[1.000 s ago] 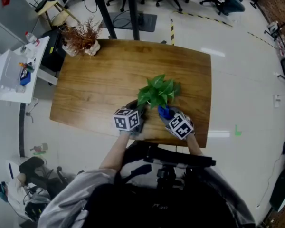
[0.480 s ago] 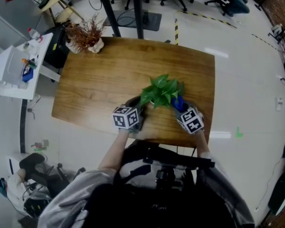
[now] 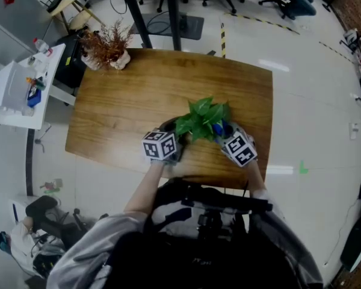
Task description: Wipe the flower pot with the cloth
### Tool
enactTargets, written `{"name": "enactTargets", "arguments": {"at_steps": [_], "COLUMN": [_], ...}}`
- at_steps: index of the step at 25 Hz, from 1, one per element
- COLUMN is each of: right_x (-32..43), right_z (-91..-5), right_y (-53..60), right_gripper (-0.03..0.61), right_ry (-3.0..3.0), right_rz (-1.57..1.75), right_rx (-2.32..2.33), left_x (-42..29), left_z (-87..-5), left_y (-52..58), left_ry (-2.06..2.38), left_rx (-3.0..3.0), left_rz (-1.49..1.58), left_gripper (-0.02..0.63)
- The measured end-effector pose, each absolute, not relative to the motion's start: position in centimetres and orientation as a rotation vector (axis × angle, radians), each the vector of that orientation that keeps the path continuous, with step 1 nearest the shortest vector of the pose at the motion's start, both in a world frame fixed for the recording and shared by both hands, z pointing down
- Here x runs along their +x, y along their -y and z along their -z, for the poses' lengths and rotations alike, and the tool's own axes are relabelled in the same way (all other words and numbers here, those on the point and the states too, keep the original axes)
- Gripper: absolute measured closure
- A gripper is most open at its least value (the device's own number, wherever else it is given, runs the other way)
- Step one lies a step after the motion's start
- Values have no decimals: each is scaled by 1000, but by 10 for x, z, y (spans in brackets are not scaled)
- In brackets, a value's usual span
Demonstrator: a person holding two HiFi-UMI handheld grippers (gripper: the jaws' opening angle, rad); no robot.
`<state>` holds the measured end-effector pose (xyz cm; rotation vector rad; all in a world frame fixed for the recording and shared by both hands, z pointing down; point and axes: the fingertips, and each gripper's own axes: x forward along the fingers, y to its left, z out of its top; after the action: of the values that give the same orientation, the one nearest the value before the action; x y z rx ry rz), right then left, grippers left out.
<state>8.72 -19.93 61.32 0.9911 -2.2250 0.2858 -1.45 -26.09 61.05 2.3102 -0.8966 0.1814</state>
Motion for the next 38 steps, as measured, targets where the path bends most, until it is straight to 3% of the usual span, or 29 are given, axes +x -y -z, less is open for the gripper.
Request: {"name": "enactTargets", "arguments": {"at_steps": [20, 38], "right_x": [54, 67], "right_z": [-656, -608], "right_y": [167, 123], "right_gripper": [499, 499], "right_ry": [2102, 2239], "right_rz": [-376, -613], "right_rx": [850, 1235], "left_x": [-17, -50], "left_z": [-632, -603], "left_y": [284, 199], "left_ry": [868, 1047], "left_rx": [2268, 2304], "left_rz": [-217, -191], "left_gripper": [614, 613]}}
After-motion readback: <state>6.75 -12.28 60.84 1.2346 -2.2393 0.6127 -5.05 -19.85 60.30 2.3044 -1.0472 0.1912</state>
